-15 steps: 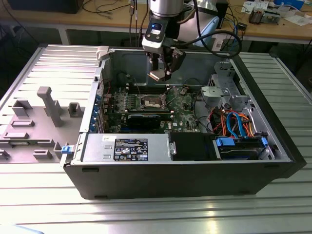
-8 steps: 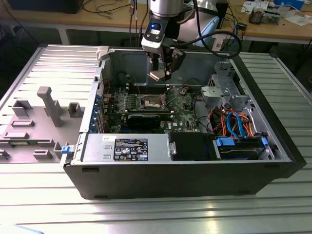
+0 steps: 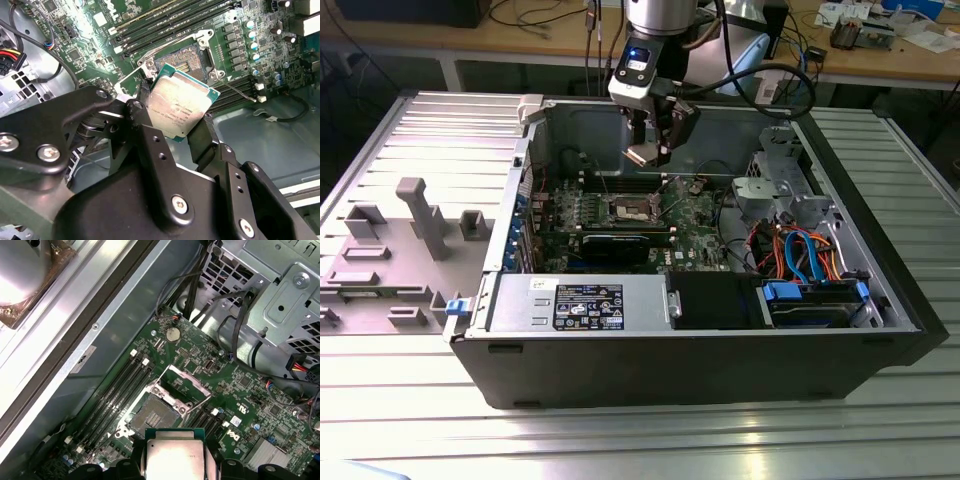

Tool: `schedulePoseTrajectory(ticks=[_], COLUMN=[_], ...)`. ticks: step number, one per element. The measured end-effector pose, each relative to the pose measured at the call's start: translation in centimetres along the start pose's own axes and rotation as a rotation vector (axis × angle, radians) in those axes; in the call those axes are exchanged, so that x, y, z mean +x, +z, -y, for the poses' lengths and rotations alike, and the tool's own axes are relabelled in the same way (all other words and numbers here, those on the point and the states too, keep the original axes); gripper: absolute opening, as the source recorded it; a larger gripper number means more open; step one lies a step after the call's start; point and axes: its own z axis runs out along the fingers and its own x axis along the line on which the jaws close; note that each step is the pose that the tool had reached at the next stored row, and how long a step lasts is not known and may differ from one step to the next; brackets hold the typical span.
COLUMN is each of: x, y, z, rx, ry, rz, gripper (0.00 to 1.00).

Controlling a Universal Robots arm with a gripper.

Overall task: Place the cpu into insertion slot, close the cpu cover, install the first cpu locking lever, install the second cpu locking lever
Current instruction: 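Place the cpu into insertion slot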

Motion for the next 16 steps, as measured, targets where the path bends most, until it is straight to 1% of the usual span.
schedulePoseTrajectory(ticks=[16], x=[0.0], y=[0.04], z=[0.0], rx=[0.0007], ry=[0.034], rz=[0.0009], gripper=[0.55])
